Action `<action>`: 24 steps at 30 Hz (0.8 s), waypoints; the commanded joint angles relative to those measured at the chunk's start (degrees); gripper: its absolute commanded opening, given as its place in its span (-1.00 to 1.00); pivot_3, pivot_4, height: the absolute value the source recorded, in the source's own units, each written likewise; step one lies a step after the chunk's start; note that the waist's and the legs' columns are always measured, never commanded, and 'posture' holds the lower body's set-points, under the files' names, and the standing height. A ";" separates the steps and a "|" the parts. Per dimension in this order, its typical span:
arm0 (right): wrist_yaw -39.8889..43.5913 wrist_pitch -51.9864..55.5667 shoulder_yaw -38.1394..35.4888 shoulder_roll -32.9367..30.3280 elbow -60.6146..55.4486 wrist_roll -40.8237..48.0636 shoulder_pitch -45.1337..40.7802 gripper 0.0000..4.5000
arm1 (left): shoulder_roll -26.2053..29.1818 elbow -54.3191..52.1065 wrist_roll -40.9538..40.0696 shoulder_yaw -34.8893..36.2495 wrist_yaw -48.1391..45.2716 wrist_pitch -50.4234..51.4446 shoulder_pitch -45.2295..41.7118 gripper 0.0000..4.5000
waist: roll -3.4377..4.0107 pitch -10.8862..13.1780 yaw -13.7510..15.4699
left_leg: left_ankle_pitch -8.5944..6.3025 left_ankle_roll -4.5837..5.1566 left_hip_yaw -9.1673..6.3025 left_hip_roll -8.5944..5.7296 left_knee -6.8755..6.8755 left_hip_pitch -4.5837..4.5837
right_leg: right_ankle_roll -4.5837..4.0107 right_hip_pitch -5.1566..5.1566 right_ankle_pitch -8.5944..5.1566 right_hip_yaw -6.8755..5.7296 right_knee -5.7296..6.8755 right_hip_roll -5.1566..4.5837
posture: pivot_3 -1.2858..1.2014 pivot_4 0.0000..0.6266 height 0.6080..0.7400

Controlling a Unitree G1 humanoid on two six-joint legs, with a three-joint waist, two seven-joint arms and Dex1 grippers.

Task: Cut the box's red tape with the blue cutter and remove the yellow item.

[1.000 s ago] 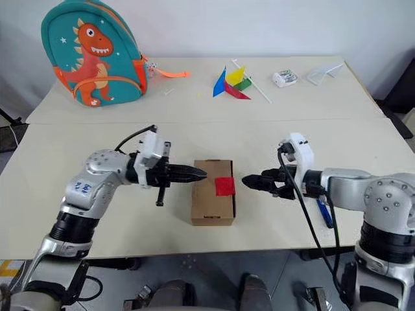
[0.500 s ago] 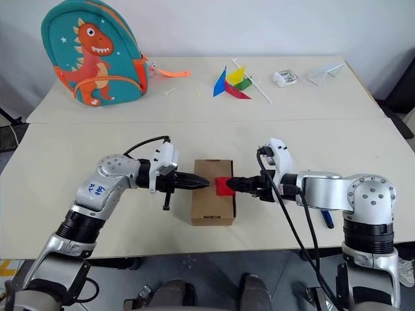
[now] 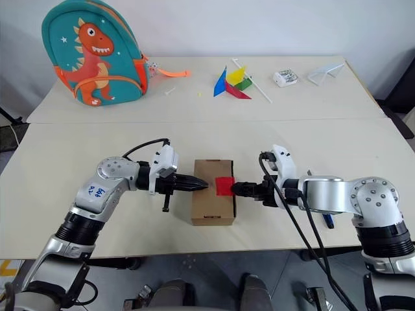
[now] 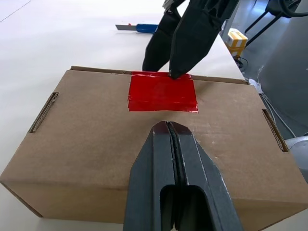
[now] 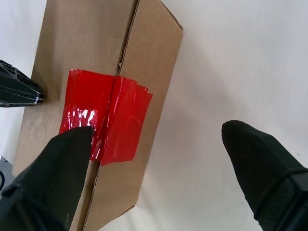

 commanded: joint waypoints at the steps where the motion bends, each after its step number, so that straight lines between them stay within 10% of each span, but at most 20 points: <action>1: 1.07 -0.77 0.59 -2.03 -1.90 -0.60 0.12 0.98 | 0.23 -1.33 0.60 -0.32 0.36 0.34 0.75 -1.00 | 0.00 0.00 0.01 | 0.00 0.00 0.00 0.00 0.00 0.00 | 0.00 0.00 0.00 0.00 0.00 0.00 | 0.03 -0.52 1.00; 24: 6.38 2.57 4.98 -1.44 -3.67 -13.14 -4.54 0.98 | -1.13 -0.63 1.68 -1.93 0.70 0.14 -0.73 -1.00 | 0.00 0.00 0.02 | -0.02 0.04 0.00 0.01 0.03 0.00 | 0.00 0.01 0.00 0.00 -0.01 0.00 | 0.03 -0.52 1.00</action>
